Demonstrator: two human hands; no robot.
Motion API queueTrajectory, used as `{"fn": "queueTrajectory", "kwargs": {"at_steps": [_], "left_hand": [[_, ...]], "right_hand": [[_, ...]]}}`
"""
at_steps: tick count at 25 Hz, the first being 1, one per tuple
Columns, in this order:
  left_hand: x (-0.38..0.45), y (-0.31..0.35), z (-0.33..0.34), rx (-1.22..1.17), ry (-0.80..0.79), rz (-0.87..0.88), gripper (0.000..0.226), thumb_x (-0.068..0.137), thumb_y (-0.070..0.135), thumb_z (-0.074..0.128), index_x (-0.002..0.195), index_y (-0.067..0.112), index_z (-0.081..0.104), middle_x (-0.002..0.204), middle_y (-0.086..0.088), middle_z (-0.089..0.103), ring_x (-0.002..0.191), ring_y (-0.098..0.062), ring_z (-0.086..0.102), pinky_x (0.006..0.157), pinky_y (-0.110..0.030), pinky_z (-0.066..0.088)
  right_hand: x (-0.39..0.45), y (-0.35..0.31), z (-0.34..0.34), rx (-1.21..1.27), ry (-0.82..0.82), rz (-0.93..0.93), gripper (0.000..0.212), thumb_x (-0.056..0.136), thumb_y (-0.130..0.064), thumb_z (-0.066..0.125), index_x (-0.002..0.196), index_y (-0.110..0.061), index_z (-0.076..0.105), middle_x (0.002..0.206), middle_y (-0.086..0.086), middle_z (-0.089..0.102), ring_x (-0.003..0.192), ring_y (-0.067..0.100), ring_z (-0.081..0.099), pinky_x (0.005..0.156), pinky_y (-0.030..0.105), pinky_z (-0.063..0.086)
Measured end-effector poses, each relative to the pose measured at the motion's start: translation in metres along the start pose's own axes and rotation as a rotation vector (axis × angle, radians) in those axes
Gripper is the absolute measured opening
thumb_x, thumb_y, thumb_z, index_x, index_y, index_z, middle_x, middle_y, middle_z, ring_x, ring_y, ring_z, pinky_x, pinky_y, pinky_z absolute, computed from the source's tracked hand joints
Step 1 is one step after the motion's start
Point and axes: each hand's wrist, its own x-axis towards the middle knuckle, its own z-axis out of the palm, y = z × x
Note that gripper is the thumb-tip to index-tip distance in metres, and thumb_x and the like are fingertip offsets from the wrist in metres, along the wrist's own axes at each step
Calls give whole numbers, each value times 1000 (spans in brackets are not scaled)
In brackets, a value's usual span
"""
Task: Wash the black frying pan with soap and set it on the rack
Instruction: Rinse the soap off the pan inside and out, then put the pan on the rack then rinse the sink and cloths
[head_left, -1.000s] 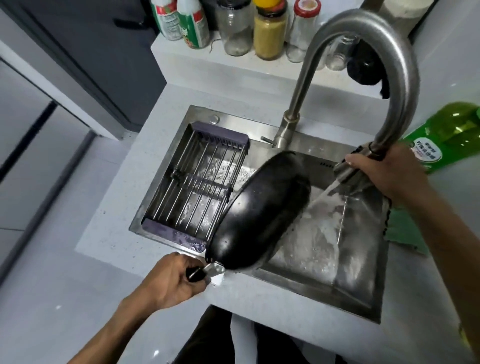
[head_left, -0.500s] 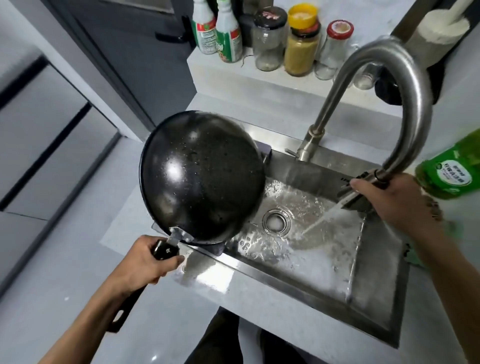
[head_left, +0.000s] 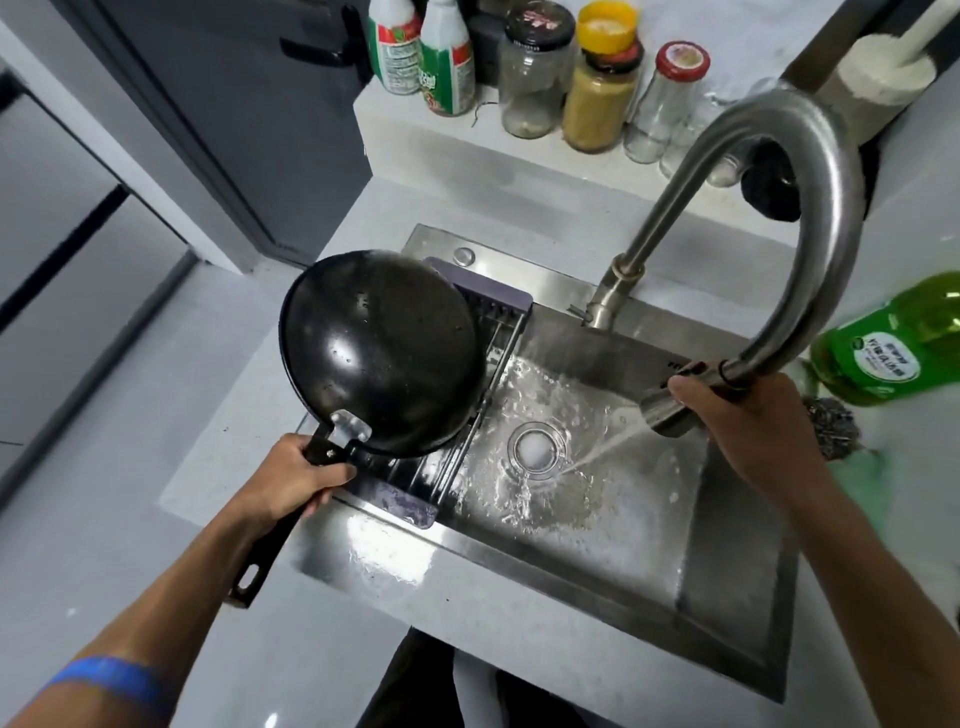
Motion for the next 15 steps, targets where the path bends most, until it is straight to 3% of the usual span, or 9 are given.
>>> {"fn": "queueTrajectory", "kwargs": {"at_steps": [3,5,8,10,12,15], "left_hand": [[12,-7,0,-34,-8,-21,23,82,-1,69,62,2,59,50,-14,53,40,-18,42,38,-21,30],[15,-14,1,-39,39,-10,19,82,0,71,66,2,61,52,-11,56,43,-19,48,42,-21,36],[16,-31,6,62,229,17,14,82,19,76,77,11,65,64,-1,64,58,-15,57,54,-26,42],[20,-46,7,246,350,27,28,80,40,75,76,17,59,70,0,63,66,-18,59,57,-30,42],[30,-60,5,444,380,35,42,77,60,69,75,20,54,74,-2,60,72,-24,59,59,-33,44],[33,-63,5,516,365,-15,57,69,76,62,83,21,54,83,-4,57,81,-27,58,64,-37,47]], "right_hand": [[0,-5,3,88,-1,-8,11,88,-17,73,79,-23,72,63,-18,69,59,0,62,60,13,47],[0,-7,5,128,-8,-20,5,89,-11,71,86,-14,73,57,-22,66,54,-4,60,53,6,42],[0,-9,8,149,-20,-36,3,90,-9,70,91,-6,71,54,-23,63,52,-6,59,52,4,40],[1,-10,13,167,-33,-29,3,91,-10,69,91,-8,70,52,-23,62,50,-6,58,50,4,39],[2,-11,17,192,-41,-24,2,91,-13,69,89,-13,70,53,-20,63,48,-2,57,48,7,40],[4,-11,19,210,-73,8,2,90,-17,70,91,-16,72,54,-11,64,45,6,54,44,16,41]]}}
